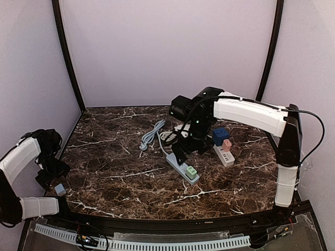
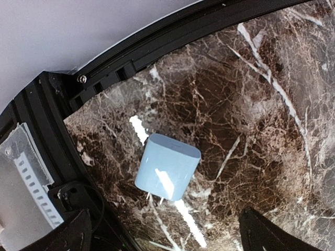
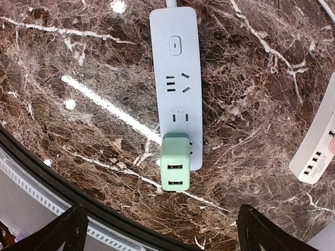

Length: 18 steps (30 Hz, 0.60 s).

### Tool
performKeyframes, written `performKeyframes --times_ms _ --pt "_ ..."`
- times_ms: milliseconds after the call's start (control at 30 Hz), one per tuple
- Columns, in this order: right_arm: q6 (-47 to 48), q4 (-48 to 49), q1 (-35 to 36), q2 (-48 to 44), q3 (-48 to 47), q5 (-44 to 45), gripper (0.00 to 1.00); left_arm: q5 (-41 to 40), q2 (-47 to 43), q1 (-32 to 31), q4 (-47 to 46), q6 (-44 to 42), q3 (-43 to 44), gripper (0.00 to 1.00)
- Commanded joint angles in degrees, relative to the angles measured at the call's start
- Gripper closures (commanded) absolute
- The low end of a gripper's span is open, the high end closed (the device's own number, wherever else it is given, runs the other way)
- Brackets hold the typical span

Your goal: Insert the plug

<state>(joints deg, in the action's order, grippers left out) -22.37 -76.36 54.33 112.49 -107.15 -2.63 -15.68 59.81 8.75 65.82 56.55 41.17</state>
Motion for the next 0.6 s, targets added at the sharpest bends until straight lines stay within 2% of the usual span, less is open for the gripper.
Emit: performKeyframes --times_ms 0,233,567 --pt "-0.8 -0.5 -0.3 0.1 1.3 -0.4 0.01 -1.1 -3.4 1.4 -5.0 -3.4 -2.3 0.01" --pt "-1.0 -0.2 -0.3 0.0 2.1 -0.9 0.01 -1.4 -1.3 3.2 -5.3 -0.7 -4.1 0.02" --pt "-1.5 1.0 -0.3 0.5 2.4 -1.2 0.01 7.5 3.8 12.9 -10.0 -3.9 -7.0 0.02"
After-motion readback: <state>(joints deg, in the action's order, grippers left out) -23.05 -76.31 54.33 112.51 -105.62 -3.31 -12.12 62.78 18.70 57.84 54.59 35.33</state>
